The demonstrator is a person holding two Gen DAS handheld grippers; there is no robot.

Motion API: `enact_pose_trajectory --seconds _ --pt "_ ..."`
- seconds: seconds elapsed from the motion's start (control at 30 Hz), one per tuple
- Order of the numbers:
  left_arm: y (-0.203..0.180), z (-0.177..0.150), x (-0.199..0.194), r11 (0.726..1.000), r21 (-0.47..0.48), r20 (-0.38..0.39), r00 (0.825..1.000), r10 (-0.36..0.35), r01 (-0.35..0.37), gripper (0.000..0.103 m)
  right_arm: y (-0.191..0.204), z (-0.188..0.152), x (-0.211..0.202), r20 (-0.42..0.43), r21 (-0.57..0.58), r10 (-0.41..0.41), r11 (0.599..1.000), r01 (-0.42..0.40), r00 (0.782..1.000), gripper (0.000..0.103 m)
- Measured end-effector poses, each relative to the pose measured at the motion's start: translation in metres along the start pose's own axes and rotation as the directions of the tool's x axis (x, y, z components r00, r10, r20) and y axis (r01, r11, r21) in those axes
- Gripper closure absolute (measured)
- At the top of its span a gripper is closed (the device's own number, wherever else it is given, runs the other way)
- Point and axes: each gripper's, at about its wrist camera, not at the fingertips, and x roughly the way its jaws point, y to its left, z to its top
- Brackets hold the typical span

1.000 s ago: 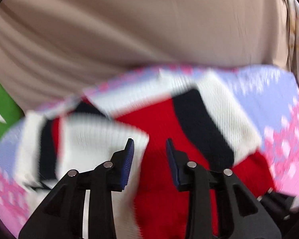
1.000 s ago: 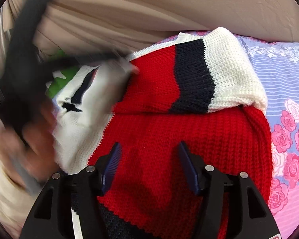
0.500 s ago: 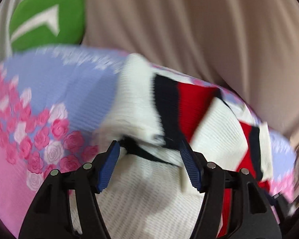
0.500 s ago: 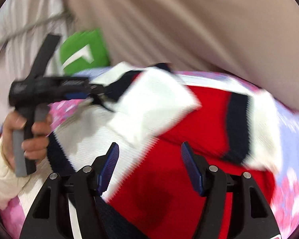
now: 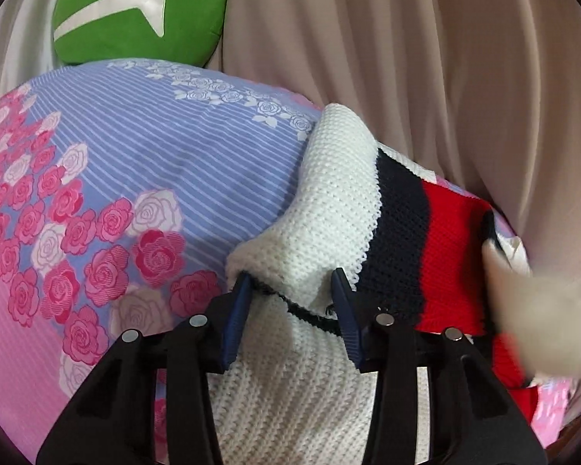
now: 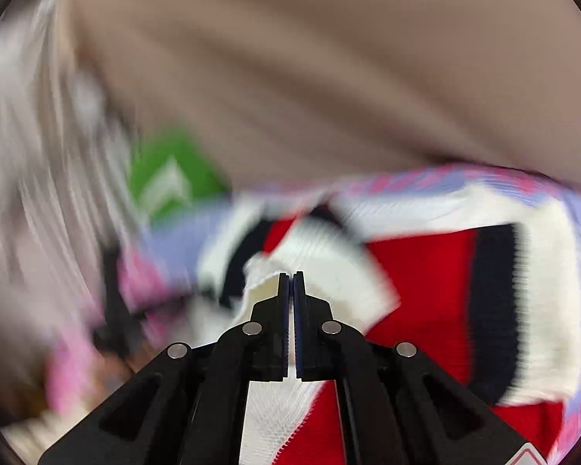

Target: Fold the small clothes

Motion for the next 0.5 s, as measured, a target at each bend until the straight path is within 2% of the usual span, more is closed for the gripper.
enact_pose_trajectory --seconds 0.07,0.13,0.17,0.2,0.27,0.37,0.43,0.5 --pt "-0.005 -0.003 -0.001 0.999 0.023 0.015 1.000 0.026 -0.026 0.062 -0.060 0.002 -0.021 0.028 0.155 -0.108 0.983 0.102 0.994 0.102" --pt "-0.011 -0.007 -0.001 0.997 0.049 0.028 0.998 0.054 -0.055 0.062 -0.113 -0.008 -0.021 -0.053 0.230 -0.266 0.935 0.272 0.962 0.102" --pt "-0.013 -0.008 -0.001 0.996 0.060 0.032 0.998 0.062 -0.064 0.061 -0.128 -0.014 -0.019 -0.085 0.254 -0.299 0.916 0.311 0.951 0.102" --pt "-0.015 -0.008 -0.001 0.996 0.066 0.035 0.997 0.065 -0.067 0.061 -0.137 -0.019 -0.020 -0.098 0.281 -0.290 0.910 0.305 0.952 0.102" --pt "-0.015 -0.008 -0.002 0.995 0.069 0.038 0.997 0.064 -0.066 0.061 -0.136 -0.025 -0.031 -0.064 0.294 -0.252 0.920 0.259 0.966 0.098" --pt "-0.012 -0.008 -0.005 0.998 0.051 0.040 0.998 0.038 -0.040 0.061 -0.114 -0.027 -0.035 -0.048 0.235 -0.199 0.950 0.205 0.979 0.079" --pt "-0.007 -0.008 -0.008 1.000 0.027 0.045 0.999 0.009 -0.010 0.062 -0.103 -0.030 -0.033 -0.066 0.206 -0.181 0.960 0.191 0.981 0.048" --pt "-0.004 -0.009 -0.011 1.000 0.006 0.049 0.999 -0.014 0.014 0.062 -0.100 -0.033 -0.022 -0.092 0.185 -0.210 0.957 0.224 0.973 0.045"
